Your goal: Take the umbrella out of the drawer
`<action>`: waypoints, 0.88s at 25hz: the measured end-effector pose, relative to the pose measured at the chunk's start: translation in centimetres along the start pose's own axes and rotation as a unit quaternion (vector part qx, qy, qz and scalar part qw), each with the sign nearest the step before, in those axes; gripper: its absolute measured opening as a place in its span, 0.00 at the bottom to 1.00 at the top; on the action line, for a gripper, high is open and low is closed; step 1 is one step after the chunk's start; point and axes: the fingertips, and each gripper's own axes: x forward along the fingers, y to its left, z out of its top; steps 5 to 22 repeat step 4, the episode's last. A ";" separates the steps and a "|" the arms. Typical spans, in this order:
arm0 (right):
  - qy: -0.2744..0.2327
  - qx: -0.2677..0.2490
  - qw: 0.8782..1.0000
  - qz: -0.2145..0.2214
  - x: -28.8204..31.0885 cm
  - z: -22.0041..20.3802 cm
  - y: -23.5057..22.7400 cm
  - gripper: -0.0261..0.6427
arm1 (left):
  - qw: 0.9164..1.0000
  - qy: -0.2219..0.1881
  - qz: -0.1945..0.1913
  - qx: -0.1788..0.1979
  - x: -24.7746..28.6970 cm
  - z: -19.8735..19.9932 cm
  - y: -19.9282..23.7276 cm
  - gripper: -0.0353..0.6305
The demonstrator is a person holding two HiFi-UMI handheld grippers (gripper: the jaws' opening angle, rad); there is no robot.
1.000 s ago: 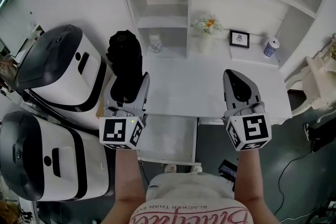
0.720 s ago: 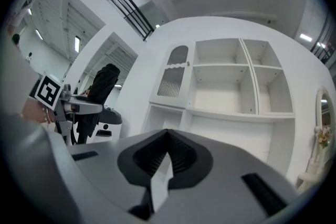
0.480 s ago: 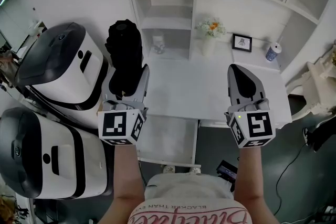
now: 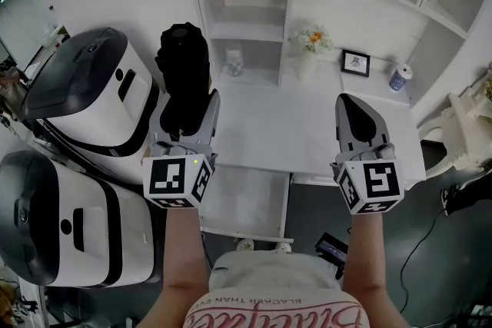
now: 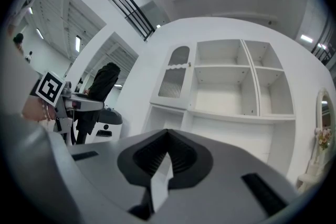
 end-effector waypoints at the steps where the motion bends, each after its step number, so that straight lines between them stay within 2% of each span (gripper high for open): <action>1: 0.000 0.000 1.000 0.000 0.0 0.0 0.0 0.05 | 1.000 0.000 -0.002 -0.001 0.0 0.1 -0.1 0.45; 22: 0.000 -0.001 1.000 0.000 -0.1 0.1 0.0 0.05 | 1.000 -0.002 -0.005 -0.001 -0.1 0.2 -0.3 0.45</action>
